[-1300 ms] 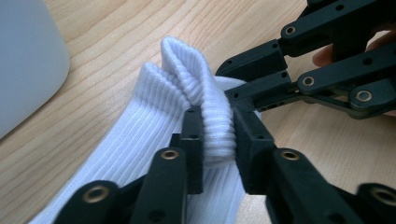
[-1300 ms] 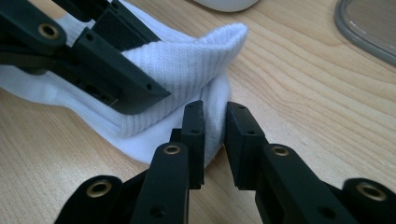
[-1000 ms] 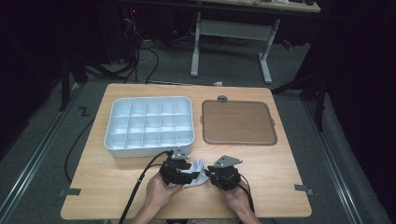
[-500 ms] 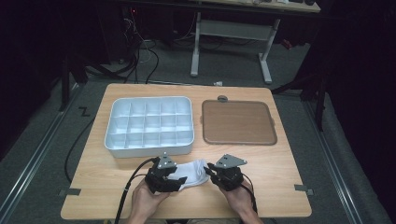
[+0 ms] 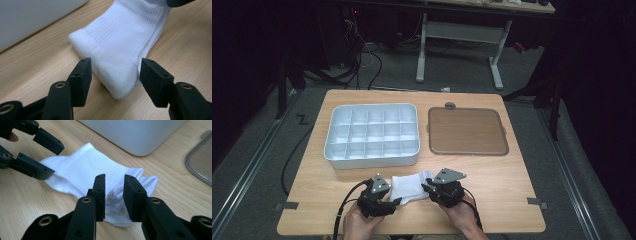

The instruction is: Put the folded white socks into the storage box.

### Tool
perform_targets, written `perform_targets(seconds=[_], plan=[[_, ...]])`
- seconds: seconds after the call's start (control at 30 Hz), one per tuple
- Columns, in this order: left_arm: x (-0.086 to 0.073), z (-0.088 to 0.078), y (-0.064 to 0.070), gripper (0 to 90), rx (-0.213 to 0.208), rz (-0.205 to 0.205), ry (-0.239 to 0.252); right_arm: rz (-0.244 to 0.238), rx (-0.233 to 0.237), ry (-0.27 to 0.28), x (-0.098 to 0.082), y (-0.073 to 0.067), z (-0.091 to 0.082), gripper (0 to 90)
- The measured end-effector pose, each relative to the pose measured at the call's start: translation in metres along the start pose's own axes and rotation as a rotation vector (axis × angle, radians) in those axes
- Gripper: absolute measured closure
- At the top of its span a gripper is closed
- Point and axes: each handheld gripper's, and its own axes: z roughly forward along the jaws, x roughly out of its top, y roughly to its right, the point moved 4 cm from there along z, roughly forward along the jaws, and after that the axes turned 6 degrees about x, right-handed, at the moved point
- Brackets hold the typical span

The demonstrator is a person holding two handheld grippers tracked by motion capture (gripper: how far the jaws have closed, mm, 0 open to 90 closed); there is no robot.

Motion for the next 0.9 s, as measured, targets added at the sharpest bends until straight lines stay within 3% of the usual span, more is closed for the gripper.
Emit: perform_targets(seconds=[0.17, 0.33, 0.7, 0.9], plan=[[-0.005, 0.001, -0.003, 45.0, 0.008, 0.002, 0.009, 0.016, -0.005, -0.034, -0.006, 0.004, 0.01, 72.6], [-0.008, 0.004, -0.007, 48.4, 0.024, 0.0, 0.008, 0.025, -0.004, -0.056, -0.013, 0.008, 0.016, 79.4], [-0.008, 0.008, -0.013, 84.6, 0.055, 0.053, -0.006, 0.02, -0.012, -0.064, -0.014, 0.015, 0.016, 85.6], [-0.008, 0.011, -0.011, 86.5, 0.076, 0.105, -0.006, 0.027, -0.027, -0.06, -0.015, 0.019, 0.014, 87.5]])
